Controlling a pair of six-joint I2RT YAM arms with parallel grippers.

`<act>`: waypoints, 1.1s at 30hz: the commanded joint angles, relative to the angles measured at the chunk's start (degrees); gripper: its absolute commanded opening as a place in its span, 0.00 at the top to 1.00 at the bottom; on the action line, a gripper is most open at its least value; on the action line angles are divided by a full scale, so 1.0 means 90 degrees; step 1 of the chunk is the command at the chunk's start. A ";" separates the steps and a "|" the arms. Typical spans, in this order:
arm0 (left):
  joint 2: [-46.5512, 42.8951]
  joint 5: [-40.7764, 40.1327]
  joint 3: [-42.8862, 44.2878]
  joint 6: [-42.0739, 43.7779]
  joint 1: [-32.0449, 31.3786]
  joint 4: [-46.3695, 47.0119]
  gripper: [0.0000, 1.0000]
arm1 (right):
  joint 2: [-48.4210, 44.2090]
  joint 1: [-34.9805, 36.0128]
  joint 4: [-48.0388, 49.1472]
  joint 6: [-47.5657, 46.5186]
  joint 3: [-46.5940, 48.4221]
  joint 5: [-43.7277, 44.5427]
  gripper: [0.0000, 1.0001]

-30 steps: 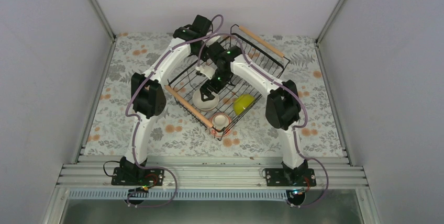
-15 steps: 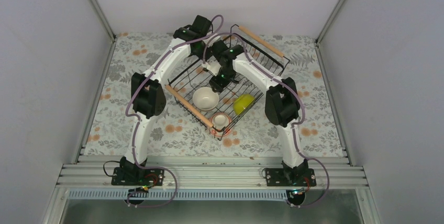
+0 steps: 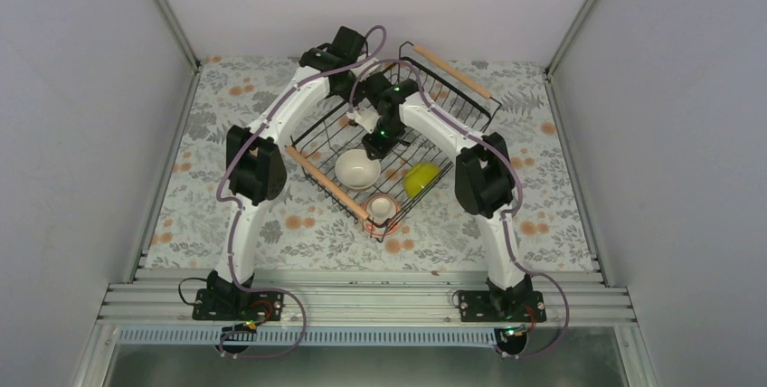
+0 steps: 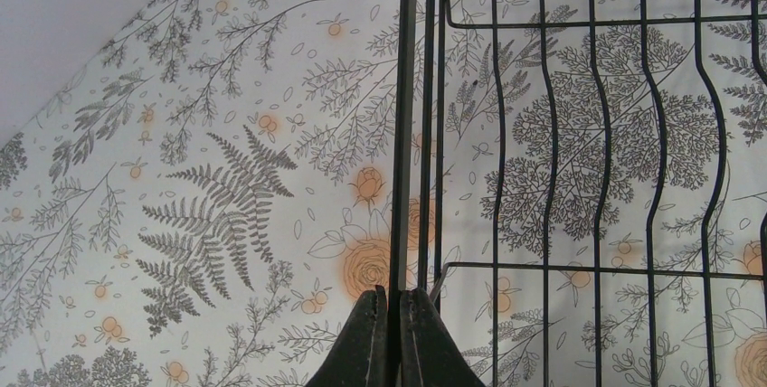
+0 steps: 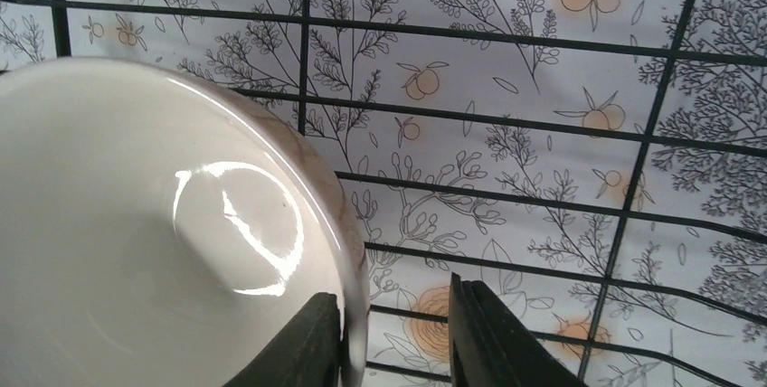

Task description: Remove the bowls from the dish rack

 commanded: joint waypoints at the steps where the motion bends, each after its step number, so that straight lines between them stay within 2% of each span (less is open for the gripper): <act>1: -0.0112 -0.0394 0.0008 0.0057 -0.0068 0.0301 0.98 | 0.0274 0.0055 -0.0045 0.0007 0.0159 -0.0047 0.74; 4: -0.0066 -0.0417 0.0033 0.0049 -0.0065 0.0314 0.98 | 0.0257 0.0078 -0.0054 0.0011 0.0138 -0.0102 0.80; 8: -0.0009 -0.0461 0.0135 0.0037 -0.0066 0.0298 0.98 | 0.0261 0.0112 -0.0061 -0.0015 0.0081 -0.0053 0.81; 13: -0.0042 -0.0567 0.0062 0.0054 -0.0061 0.0382 0.98 | 0.0230 0.0151 -0.0056 -0.0006 0.0120 -0.0059 0.96; 18: -0.0028 -0.0745 -0.0085 0.0086 -0.0014 0.0520 0.98 | -0.0154 0.0166 -0.0084 -0.0025 -0.0031 -0.0168 0.96; 25: 0.0007 -0.0871 -0.0110 0.0119 0.0171 0.0614 0.98 | -0.1219 0.0053 -0.0001 -0.0038 -0.0511 0.0007 0.96; 33: -0.0034 -0.0975 -0.0239 0.0173 0.0335 0.0716 0.98 | -0.1952 -0.0507 -0.0023 -0.0097 -0.0765 0.0115 0.97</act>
